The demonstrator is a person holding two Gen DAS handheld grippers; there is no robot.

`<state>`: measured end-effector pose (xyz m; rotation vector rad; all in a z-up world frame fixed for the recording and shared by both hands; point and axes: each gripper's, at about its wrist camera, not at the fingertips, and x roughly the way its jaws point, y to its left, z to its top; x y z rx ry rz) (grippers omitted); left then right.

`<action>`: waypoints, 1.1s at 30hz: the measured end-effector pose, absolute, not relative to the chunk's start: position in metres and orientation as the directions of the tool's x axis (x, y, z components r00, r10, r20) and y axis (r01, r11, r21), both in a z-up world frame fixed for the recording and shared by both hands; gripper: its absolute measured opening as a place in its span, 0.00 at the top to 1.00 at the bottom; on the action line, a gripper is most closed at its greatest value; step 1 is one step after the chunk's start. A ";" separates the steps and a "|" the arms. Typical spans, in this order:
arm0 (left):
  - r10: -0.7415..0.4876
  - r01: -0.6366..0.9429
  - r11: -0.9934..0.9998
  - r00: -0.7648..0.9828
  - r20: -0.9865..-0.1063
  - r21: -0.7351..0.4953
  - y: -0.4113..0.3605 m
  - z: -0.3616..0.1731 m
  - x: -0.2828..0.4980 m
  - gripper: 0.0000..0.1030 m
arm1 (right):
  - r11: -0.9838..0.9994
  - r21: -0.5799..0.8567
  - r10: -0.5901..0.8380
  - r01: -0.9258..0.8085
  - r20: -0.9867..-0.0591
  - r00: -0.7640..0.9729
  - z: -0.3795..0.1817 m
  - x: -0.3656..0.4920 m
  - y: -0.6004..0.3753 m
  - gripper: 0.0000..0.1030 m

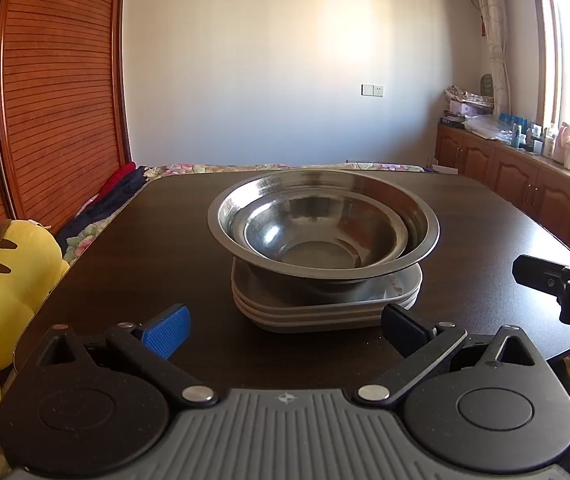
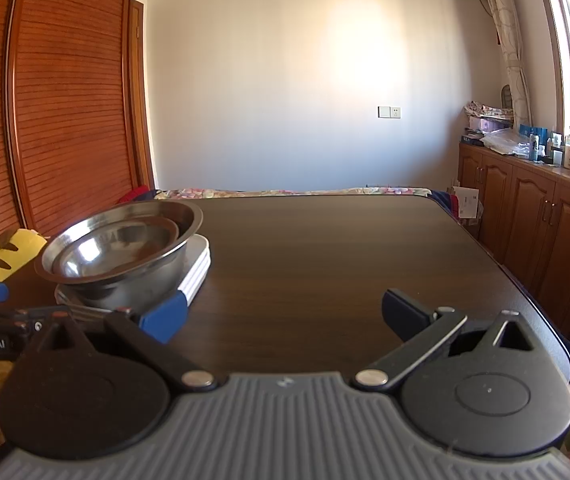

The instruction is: Organize plates and bowls

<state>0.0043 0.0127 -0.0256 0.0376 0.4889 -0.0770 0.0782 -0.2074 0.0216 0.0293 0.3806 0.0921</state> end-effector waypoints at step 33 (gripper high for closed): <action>-0.057 0.072 0.997 0.899 -0.434 0.018 0.016 -0.017 0.001 0.00 | 0.996 0.044 0.083 -0.072 -0.335 0.938 0.026 0.075 -0.210 0.00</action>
